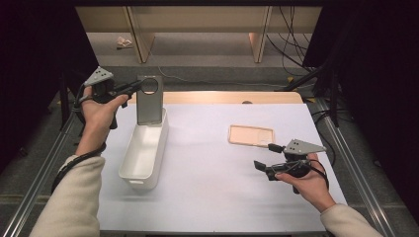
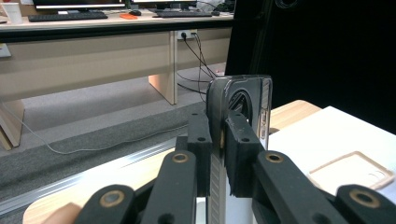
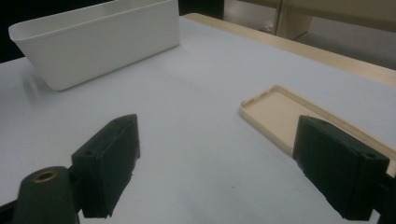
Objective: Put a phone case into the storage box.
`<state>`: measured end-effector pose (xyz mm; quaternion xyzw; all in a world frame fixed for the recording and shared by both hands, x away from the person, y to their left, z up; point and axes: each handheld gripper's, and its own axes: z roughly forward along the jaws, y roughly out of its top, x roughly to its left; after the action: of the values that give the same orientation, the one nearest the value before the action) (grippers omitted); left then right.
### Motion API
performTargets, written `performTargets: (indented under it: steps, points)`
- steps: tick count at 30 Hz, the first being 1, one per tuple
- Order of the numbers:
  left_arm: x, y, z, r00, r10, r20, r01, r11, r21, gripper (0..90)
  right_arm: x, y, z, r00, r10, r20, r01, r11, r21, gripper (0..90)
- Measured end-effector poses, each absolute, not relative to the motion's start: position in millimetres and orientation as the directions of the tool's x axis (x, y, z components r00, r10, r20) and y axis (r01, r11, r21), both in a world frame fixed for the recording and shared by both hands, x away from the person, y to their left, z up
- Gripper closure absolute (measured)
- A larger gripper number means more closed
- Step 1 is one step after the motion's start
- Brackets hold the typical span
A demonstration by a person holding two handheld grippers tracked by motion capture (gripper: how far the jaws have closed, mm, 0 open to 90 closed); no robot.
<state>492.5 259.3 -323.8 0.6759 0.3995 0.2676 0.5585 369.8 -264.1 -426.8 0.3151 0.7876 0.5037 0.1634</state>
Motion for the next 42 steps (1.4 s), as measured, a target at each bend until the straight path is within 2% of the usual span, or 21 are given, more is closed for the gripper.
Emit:
performTargets:
  steps: [15, 42]
  points:
    - [519.8, 262.9, -350.7, 0.495, 0.865, -0.083, 0.287, -0.073, 0.955, 81.8, 370.9, -265.1, -428.0, -0.747, 0.661, 0.067, 0.336, 0.289, 0.896, 16.0]
    - [538.3, 259.2, -383.6, 0.472, 0.875, -0.111, 0.353, -0.072, 0.933, 81.7, 371.4, -264.6, -429.1, -0.748, 0.66, 0.067, 0.338, 0.292, 0.895, 16.1]
